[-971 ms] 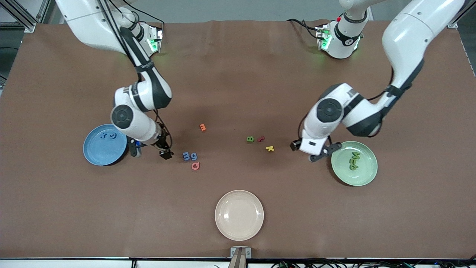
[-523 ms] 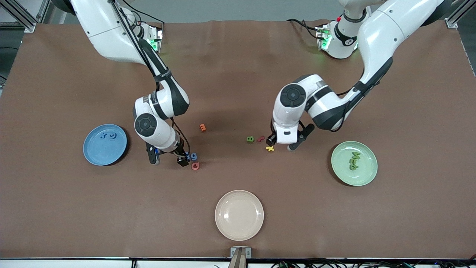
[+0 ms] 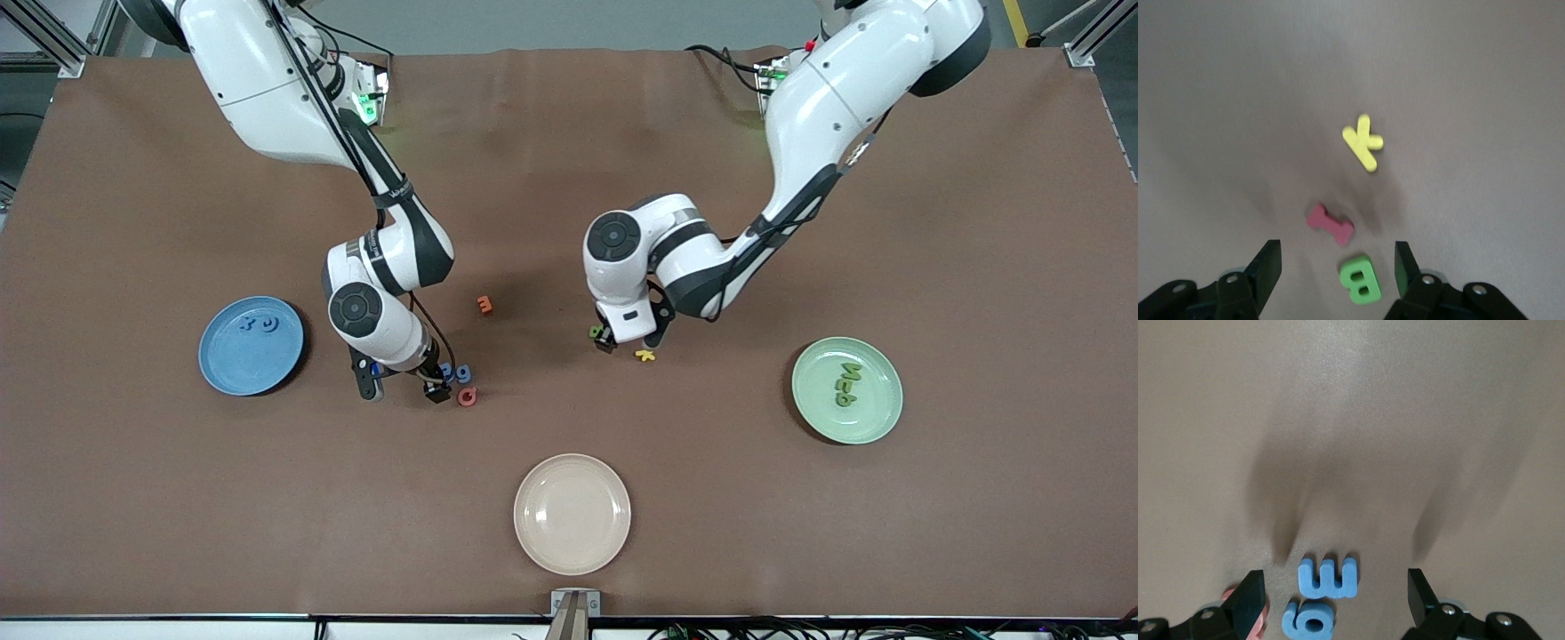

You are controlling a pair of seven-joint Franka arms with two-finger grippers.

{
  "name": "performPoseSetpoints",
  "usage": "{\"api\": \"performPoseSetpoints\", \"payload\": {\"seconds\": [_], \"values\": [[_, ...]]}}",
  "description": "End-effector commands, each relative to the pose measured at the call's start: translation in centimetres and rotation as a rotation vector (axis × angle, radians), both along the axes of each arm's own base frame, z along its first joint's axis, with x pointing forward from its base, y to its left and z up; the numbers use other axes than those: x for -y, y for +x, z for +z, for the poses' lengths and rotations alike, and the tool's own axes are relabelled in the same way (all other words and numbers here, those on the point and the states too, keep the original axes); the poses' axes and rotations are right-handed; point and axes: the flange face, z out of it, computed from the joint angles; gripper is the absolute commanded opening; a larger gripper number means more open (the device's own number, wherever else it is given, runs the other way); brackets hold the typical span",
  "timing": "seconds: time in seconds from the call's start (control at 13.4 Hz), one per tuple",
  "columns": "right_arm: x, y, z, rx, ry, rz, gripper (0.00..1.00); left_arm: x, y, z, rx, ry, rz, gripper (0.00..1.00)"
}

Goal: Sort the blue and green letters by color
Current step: 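Grasp the blue E with the right gripper while the left gripper grasps B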

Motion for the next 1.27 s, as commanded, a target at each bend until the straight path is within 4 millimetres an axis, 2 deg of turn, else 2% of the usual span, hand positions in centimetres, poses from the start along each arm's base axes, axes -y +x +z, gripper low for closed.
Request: {"api": "performPoseSetpoints", "payload": {"seconds": [0.0,0.3,0.45,0.6,0.67,0.82,0.97,1.12,1.19], "values": [[-0.6,0.4,-0.6,0.011,-0.008,0.007,0.92,1.4,0.2,-0.8,0.008,-0.04,0.027,0.74],[-0.6,0.4,-1.0,0.013,-0.008,0.007,0.8,2.0,-0.5,-2.7,0.018,-0.034,0.035,0.69],[-0.6,0.4,-1.0,0.014,-0.008,0.008,0.74,2.0,-0.1,-2.7,0.019,-0.039,0.042,0.59],[-0.6,0.4,-1.0,0.017,-0.007,0.008,0.7,2.1,0.1,-2.6,0.022,-0.043,0.037,0.19],[-0.6,0.4,-1.1,0.016,-0.007,0.006,0.68,2.0,0.3,-2.2,0.027,-0.046,0.035,0.05],[-0.7,0.4,-1.1,0.016,-0.007,0.008,0.68,1.3,1.2,-1.5,0.046,-0.039,0.038,0.0],[-0.8,0.4,-1.1,0.017,-0.007,0.009,0.68,0.0,2.6,1.0,0.063,-0.025,0.035,0.0],[-1.2,0.1,-1.3,0.016,-0.008,0.02,0.67,-2.1,4.0,4.5,0.054,0.007,-0.013,0.0],[-1.2,0.1,-1.4,0.016,-0.008,0.02,0.66,-3.6,4.7,5.7,0.025,0.021,-0.063,0.0]]}}
